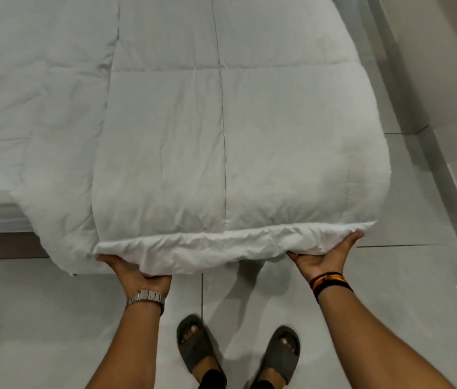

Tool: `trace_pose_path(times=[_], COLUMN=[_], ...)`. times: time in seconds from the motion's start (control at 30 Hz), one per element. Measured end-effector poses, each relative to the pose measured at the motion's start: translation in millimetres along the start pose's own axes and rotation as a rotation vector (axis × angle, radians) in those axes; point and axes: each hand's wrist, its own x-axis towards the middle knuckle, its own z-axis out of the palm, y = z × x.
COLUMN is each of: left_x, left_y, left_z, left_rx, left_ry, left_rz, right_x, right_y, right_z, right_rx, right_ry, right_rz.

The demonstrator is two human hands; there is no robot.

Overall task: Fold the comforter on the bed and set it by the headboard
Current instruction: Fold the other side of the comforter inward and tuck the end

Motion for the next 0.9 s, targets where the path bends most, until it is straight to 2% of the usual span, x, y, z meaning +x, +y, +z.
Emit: trace_pose_path(times=[0.2, 0.43, 0.67, 0.77, 0.9], left_x=[28, 9, -59, -94, -139], left_y=[-4, 4, 24, 40, 65], left_z=[-9, -18, -19, -16, 22], left_rx=[-0.002, 0.088, 0.085, 0.057, 0.086], left_ry=[-0.097, -0.032, 0.036, 0.114, 0.127], left_rz=[0.042, 0.091, 0.057, 0.086, 0.115], right_x=[26, -1, -72, -103, -150], right_y=[4, -4, -30, -51, -82], right_z=[-5, -27, -27, -10, 25], right_rx=[0.043, -0.017, -0.033, -0.124, -0.281], right_ry=[-0.064, -0.073, 0.069, 0.126, 0.265], right_rz=[0.002, 0.006, -0.059, -0.130, -0.200])
